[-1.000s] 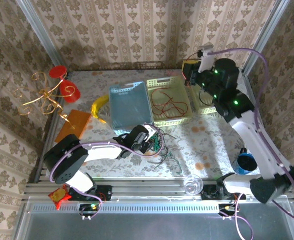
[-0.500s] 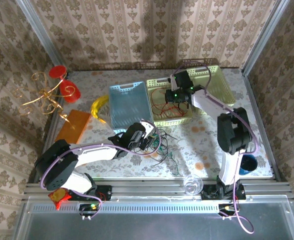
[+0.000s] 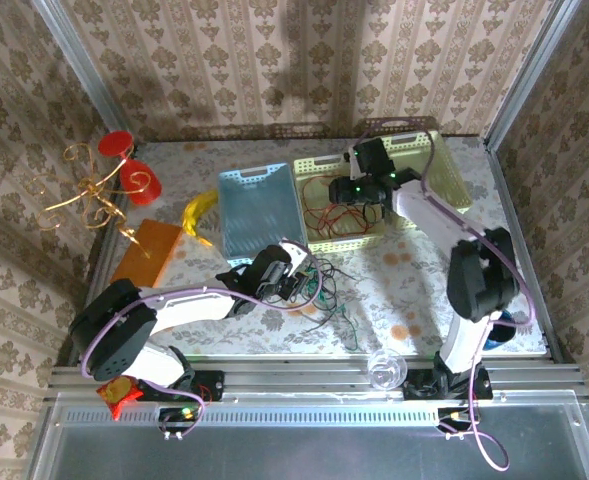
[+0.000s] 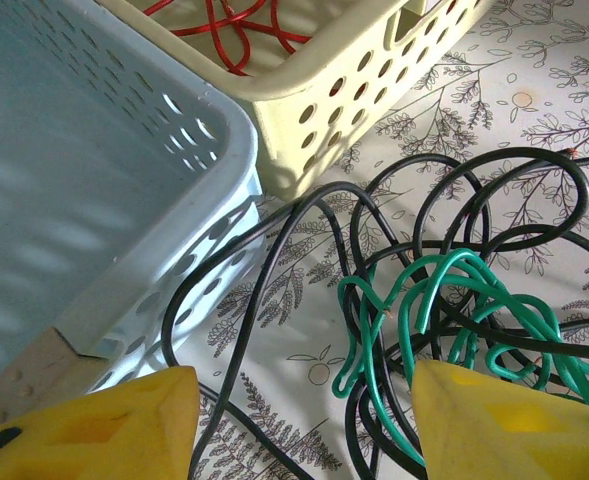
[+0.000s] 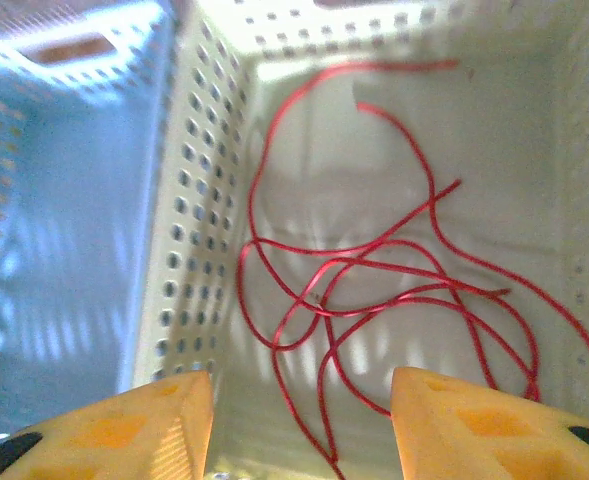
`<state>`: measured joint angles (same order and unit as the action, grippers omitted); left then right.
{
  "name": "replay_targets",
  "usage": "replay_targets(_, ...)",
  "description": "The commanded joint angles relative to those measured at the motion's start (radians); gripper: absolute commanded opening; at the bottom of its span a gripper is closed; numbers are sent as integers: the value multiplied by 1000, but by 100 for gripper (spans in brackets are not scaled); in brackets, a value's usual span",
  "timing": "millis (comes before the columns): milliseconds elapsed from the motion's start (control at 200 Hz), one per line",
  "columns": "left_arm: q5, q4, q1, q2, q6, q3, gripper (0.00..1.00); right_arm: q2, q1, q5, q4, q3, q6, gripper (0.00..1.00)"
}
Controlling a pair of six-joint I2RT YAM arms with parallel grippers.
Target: Untangle the cables
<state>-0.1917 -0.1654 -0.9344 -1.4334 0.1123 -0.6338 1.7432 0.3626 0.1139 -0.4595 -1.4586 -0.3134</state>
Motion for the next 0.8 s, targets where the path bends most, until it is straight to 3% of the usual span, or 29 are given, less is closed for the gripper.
replay_targets(0, -8, 0, 6, -4, 14, 3, 59, -127, 30, 0, -43, 109, 11, 52)
replay_targets(175, -5, -3, 6, -10, 13, 5, 59, -288, 168, 91, -104, 337, 22, 51)
replay_targets(350, 6, -3, 11, -17, 7, 3, 59, -310, 269, 176, -81, 498, -18, 50)
replay_targets(620, 14, 1, 10, -22, 12, 6, 59, -205, 283, 203, -81, 513, 30, 48)
replay_targets(795, 14, 1, 9, -28, 12, 5, 59, -123, 283, 264, -33, 479, 33, 36)
